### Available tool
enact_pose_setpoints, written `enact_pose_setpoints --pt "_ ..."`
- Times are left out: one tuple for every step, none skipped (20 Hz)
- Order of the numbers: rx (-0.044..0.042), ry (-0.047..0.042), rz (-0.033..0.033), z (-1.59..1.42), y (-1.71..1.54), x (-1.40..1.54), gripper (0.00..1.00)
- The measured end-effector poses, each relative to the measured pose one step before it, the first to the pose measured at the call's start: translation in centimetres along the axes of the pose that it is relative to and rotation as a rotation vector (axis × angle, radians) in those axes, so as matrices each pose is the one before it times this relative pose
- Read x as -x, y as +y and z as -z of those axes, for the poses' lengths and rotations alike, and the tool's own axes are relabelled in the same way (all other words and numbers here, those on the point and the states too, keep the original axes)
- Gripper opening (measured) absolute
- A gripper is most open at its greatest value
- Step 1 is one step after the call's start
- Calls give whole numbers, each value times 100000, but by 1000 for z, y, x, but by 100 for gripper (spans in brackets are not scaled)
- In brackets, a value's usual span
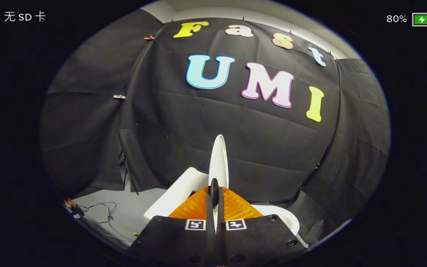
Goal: Open the toilet lid.
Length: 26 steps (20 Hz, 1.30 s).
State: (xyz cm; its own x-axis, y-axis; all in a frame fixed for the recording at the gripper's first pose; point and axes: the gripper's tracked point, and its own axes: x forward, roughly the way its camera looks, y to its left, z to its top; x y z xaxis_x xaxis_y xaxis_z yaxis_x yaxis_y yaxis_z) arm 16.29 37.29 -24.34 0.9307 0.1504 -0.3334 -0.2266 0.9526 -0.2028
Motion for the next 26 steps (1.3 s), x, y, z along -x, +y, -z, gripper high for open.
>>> enact_pose_setpoints --pt "899 -61 286 -62 5 89 5" --pt "302 -173 913 42 -299 77 5" --pt "65 -566 1181 -128 -528 81 5" --pt "-852 -348 1037 -24 -384 43 5" --pt "-1117 -328 576 100 -376 -160 5" --pt "-720 54 58 -126 -77 172 5" --pt "-222 191 -511 28 22 -11 6" --pt "-96 -123 -596 -47 196 290 7" --pt "-740 -483 -1743 -298 229 292 11" --pt "207 -1062 -322 -261 34 323 13" --pt "887 -700 -236 -300 -138 328 33" --pt "-51 -456 -965 -481 31 288 53" --pt "-445 88 -1008 202 128 -106 74" --pt "-562 492 230 33 -134 34 94" --pt "-417 -135 251 -364 -416 396 97" --pt "-385 -964 641 -487 -411 320 98" --pt "-487 -1143 478 -440 -375 194 99" --pt "-421 -1162 193 -431 -374 285 99" --pt "-430 -909 -260 -448 -310 205 99" --pt "25 -432 -342 -368 -173 141 99" --pt "317 -289 -67 -415 -464 98 99" --pt "257 -653 321 -432 -544 311 99" --pt "-2 -876 478 -530 -628 401 99" --pt "-334 -1309 647 -593 -569 451 99" --pt "-405 -1373 978 -701 -722 387 99" --pt "-773 -1256 764 -617 -668 333 99"
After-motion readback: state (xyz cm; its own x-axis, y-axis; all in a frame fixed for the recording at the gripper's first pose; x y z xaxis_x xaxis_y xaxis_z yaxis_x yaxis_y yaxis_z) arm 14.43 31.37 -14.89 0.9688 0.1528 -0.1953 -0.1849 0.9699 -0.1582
